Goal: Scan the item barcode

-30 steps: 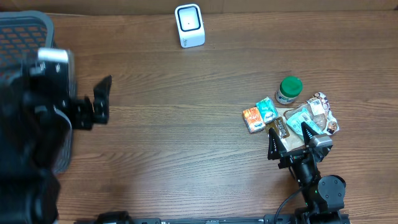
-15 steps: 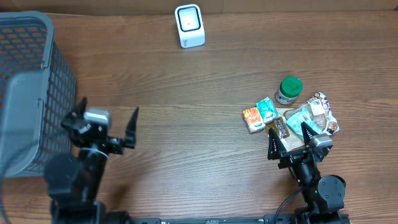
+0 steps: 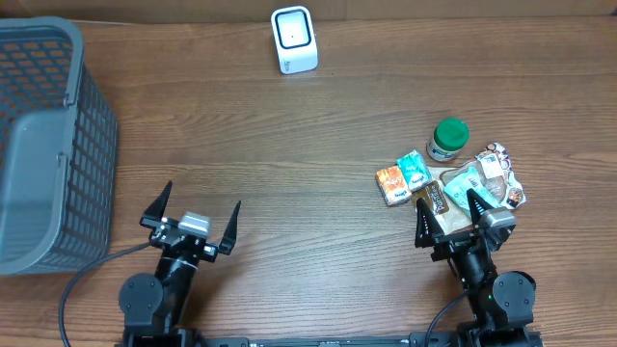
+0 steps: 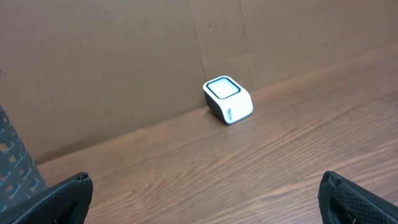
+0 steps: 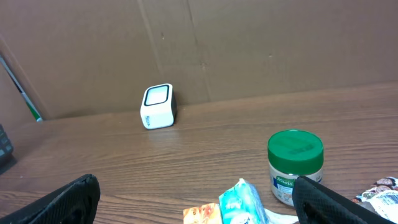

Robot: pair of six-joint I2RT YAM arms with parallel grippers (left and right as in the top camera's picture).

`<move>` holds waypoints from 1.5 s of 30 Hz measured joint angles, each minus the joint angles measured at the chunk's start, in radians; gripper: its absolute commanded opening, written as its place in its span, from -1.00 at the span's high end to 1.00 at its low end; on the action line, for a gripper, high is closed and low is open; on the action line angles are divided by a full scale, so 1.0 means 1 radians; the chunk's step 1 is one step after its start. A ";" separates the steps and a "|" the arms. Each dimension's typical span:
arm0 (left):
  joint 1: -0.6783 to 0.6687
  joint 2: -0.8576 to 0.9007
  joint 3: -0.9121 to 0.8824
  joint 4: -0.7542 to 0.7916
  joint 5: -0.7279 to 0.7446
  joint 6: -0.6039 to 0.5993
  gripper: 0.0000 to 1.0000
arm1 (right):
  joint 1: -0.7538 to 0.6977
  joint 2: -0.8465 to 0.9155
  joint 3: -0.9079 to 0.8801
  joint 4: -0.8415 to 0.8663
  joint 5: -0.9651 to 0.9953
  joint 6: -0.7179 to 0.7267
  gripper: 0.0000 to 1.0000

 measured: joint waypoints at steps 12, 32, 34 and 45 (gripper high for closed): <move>0.000 -0.154 -0.101 -0.063 0.000 0.086 -0.99 | 0.000 0.000 0.000 0.000 0.000 0.000 -1.00; 0.000 -0.156 -0.106 -0.080 0.000 0.104 -0.99 | 0.000 0.000 0.000 0.000 0.000 0.000 -1.00; 0.000 -0.156 -0.106 -0.080 0.000 0.104 -0.99 | 0.000 0.000 0.000 0.000 0.000 0.000 -1.00; 0.000 -0.156 -0.106 -0.080 0.000 0.104 -0.99 | 0.000 0.000 0.000 0.000 0.000 0.000 -1.00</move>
